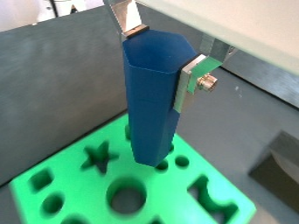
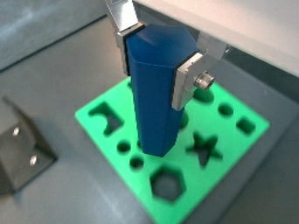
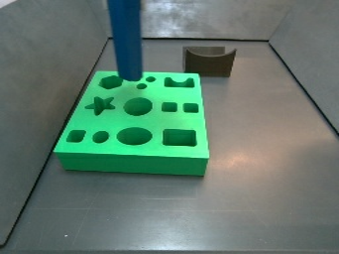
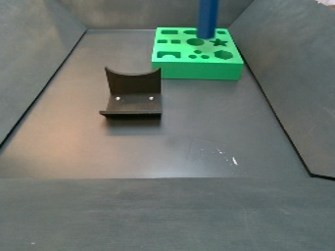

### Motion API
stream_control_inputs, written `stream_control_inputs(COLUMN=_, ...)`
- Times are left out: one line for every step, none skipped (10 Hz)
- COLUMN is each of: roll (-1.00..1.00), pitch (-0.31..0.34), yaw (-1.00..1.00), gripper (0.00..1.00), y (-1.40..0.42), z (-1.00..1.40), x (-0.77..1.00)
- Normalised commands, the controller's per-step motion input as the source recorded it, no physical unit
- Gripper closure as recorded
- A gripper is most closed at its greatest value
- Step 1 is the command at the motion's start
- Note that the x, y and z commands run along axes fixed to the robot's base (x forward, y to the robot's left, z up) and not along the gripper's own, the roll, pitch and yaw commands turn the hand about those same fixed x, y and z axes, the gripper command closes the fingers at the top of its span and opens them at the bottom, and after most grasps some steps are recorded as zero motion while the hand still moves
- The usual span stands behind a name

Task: Insert the hexagon object.

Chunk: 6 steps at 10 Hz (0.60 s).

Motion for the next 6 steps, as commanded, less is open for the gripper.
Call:
stream_control_inputs(roll=-0.23, pitch=-0.154, yaw=-0.06, gripper=1.0, y=0.43, z=-0.2, x=-0.85)
stream_control_inputs(roll=-0.15, pitch=-0.136, yaw=-0.04, gripper=1.0, y=0.27, z=-0.32, x=-0.73)
stream_control_inputs(roll=-0.14, pitch=-0.114, yaw=0.0, gripper=1.0, y=0.0, z=-0.27, x=-0.5)
stream_control_inputs(roll=-0.24, pitch=-0.164, yaw=-0.05, gripper=1.0, y=0.0, z=-0.18, x=-0.4)
stream_control_inputs(roll=-0.15, pitch=-0.117, yaw=-0.12, gripper=1.0, y=0.0, z=-0.22, x=-0.35)
stream_control_inputs(roll=-0.12, pitch=-0.076, yaw=-0.09, gripper=1.0, y=0.01, z=-0.25, x=-0.15)
